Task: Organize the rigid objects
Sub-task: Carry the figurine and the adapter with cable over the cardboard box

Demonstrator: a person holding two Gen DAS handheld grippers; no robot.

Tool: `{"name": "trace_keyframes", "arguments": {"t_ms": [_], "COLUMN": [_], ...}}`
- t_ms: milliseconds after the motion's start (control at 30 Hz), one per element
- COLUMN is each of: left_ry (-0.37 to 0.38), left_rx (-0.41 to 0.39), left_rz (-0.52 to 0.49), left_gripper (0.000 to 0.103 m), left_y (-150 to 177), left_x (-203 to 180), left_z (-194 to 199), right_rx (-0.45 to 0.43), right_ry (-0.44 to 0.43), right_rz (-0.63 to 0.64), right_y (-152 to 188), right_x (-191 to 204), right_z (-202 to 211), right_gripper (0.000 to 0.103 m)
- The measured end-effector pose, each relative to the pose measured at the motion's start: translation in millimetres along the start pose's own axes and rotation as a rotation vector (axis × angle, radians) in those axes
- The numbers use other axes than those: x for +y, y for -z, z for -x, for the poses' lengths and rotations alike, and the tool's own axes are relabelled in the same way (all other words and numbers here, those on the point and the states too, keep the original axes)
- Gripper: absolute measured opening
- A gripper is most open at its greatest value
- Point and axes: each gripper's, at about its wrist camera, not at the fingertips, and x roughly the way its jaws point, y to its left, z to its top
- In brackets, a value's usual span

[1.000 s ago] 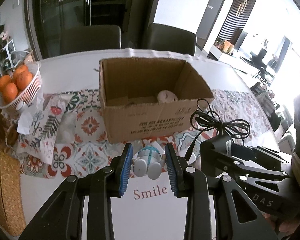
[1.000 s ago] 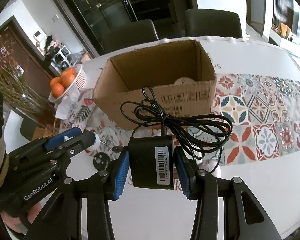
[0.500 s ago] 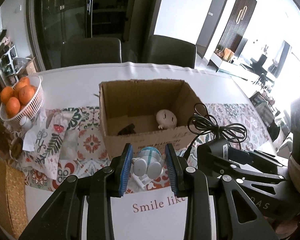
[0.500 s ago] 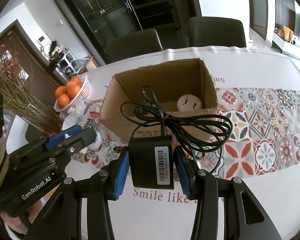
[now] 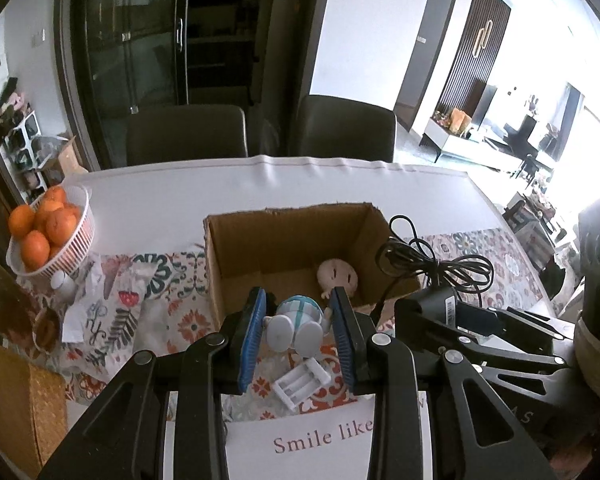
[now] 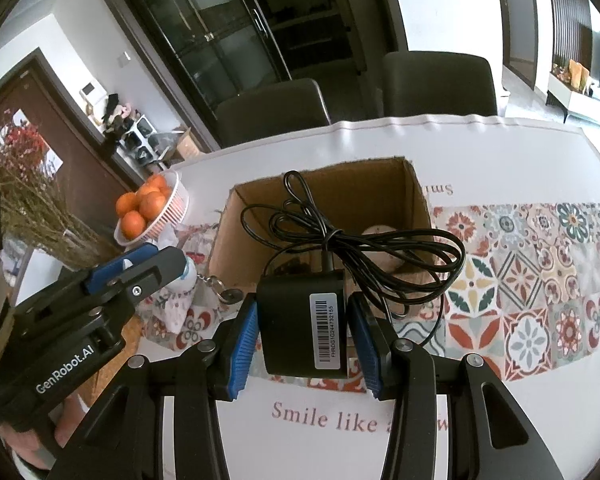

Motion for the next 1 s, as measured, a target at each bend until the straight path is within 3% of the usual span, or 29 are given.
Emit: {"name": "trace_keyframes", "arguments": {"t_ms": [433, 1000], "left_ry": [-0.014, -0.016], "left_rx": [0.007, 0.072], "left_rz": [-0.005, 0.016], "left_gripper": [0.033, 0.033], "left_y": [-27, -31], "left_x": [3, 18], "left_z": [-17, -63], "right_rx": [-0.010, 0.031], "right_ry": [0.033, 0.073], "right_rz": [0.023, 0.045], "right_y": [-33, -52], "right_x": [0, -9], "right_z": [-5, -48], "right_gripper": [0.045, 0.045]}}
